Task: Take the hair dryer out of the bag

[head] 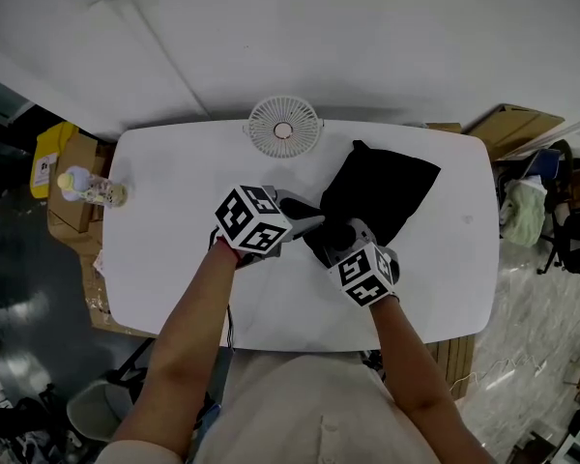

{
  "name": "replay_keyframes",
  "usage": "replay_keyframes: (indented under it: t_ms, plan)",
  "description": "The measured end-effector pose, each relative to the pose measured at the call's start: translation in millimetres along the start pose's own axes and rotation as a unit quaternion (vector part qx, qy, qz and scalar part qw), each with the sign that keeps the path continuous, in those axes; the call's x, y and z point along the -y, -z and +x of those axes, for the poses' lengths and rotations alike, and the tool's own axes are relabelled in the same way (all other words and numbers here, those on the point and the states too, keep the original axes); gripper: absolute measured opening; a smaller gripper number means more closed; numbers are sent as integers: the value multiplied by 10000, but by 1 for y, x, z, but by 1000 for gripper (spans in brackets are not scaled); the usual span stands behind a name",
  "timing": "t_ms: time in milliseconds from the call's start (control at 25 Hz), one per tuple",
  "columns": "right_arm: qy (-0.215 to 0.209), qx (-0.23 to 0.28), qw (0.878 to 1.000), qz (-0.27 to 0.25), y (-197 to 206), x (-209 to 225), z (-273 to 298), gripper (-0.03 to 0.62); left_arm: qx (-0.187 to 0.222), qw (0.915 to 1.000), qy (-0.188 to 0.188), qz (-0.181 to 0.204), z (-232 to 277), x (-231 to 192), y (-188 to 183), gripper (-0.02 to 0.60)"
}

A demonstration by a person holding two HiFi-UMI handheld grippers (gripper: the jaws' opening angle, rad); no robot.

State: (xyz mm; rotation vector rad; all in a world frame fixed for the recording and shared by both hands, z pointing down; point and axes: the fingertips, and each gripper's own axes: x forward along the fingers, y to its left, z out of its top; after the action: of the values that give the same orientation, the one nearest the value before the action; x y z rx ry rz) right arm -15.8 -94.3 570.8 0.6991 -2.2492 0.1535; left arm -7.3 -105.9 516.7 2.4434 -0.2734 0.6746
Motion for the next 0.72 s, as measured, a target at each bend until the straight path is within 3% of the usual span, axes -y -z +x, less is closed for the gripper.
replay_keyframes:
  t_ms: [120, 200, 280, 520, 640, 720]
  plan:
    - [415, -315, 9986, -87, 11, 17, -1, 85, -26, 9999, -143, -13, 2, -7, 2, 17]
    - [606, -552, 9964, -209, 16, 18, 0, 177, -74, 9993, -371, 16, 6, -16, 5, 17]
    - [793, -765, 9933, -345, 21, 21, -1, 216, -199, 9974, -684, 136, 12, -26, 9, 17]
    - [906, -1140, 9880, -521, 39, 46, -9, 236, -775, 9763, -1882, 731, 17, -68, 30, 17]
    - [994, -1304, 9824, -895, 44, 62, -4, 236, -709, 9696, -2256, 633, 23, -85, 39, 17]
    - [984, -1314, 9817, -967, 44, 68, 0, 232, -542, 9697, -2353, 368, 29, -94, 47, 17]
